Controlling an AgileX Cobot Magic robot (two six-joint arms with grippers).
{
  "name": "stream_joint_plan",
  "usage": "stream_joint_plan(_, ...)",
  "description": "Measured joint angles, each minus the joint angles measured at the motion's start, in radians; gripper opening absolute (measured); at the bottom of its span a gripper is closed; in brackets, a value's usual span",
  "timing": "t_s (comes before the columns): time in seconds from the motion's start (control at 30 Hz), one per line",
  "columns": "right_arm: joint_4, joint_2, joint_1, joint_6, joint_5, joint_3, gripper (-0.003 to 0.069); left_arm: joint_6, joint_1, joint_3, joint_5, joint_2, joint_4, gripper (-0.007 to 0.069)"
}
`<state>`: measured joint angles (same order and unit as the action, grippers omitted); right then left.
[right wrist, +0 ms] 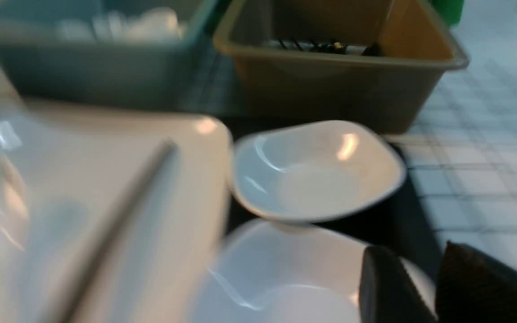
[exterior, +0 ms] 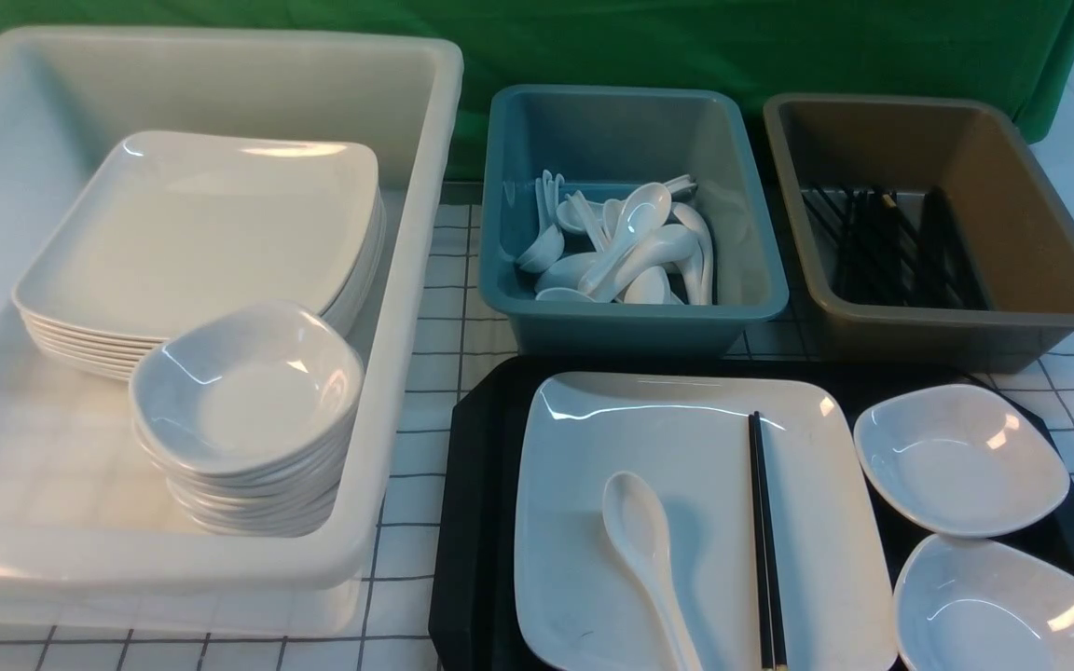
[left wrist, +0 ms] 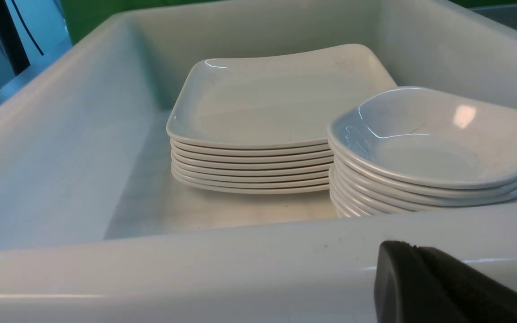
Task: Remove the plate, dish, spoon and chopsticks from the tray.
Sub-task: Use the right arm to grab a pair of chopsticks from the plate
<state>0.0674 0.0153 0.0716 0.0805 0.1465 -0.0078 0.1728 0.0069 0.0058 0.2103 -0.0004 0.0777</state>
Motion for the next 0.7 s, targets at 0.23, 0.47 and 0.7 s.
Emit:
stream_joint_plan(0.23, 0.231, 0.0, 0.0, 0.53, -0.012, 0.004, 0.0241, -0.001, 0.0, 0.0, 0.0, 0.0, 0.0, 0.0021)
stream_joint_plan(0.47, 0.248, 0.0, 0.002, 0.592, -0.041, -0.002, 0.0241, -0.001, 0.0, 0.0, 0.0, 0.0, 0.0, 0.0021)
stream_joint_plan(0.7, 0.235, 0.073, 0.041, 0.25, -0.043, -0.287, 0.0048, -0.001, 0.0, 0.0, 0.0, 0.0, 0.0, 0.0021)
